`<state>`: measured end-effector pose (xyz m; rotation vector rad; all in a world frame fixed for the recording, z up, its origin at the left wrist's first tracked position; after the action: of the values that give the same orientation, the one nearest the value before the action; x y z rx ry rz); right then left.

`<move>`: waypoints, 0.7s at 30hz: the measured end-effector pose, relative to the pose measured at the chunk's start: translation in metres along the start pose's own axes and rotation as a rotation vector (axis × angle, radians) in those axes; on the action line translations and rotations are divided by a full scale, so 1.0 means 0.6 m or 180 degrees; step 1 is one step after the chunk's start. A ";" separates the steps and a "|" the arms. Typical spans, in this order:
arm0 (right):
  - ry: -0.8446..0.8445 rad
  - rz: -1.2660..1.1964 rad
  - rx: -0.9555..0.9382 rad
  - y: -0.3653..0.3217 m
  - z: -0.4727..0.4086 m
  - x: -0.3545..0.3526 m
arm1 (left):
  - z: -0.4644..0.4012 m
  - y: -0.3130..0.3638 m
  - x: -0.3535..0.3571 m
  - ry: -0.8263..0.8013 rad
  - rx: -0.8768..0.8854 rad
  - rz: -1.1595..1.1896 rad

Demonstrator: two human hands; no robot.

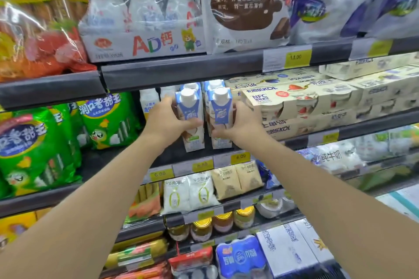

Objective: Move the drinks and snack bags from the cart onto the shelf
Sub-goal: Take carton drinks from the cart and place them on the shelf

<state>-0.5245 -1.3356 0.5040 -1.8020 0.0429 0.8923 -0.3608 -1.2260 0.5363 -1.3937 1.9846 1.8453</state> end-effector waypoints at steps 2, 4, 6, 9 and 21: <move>-0.0230 -0.0065 0.0246 0.025 0.002 0.022 | -0.002 -0.005 0.000 -0.0059 -0.0025 0.0030; -0.0299 -0.0047 0.0382 0.039 0.006 0.029 | -0.003 -0.007 0.000 -0.0103 -0.0024 0.0095; -0.0275 -0.0065 0.0457 0.045 0.006 0.030 | -0.003 -0.006 0.000 -0.0134 -0.0015 0.0111; -0.0196 -0.0029 0.0530 0.042 0.004 0.034 | -0.003 -0.009 0.004 -0.0240 -0.0049 0.0190; 0.0054 -0.0068 0.0406 0.028 -0.006 0.047 | -0.001 -0.050 0.040 -0.0537 -0.0051 0.0163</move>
<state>-0.5095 -1.3353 0.4748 -1.6883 0.0895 0.8406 -0.3548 -1.2351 0.4993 -1.1581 1.9439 1.9333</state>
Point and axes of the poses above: each hand's wrist, its own z-axis away from the middle knuckle, its own x-axis out of the palm, y = z × x, the point moved 7 cm from there along -z, towards the middle knuckle, and after that the axes turned 4 degrees about -y, right-handed, at the moved point
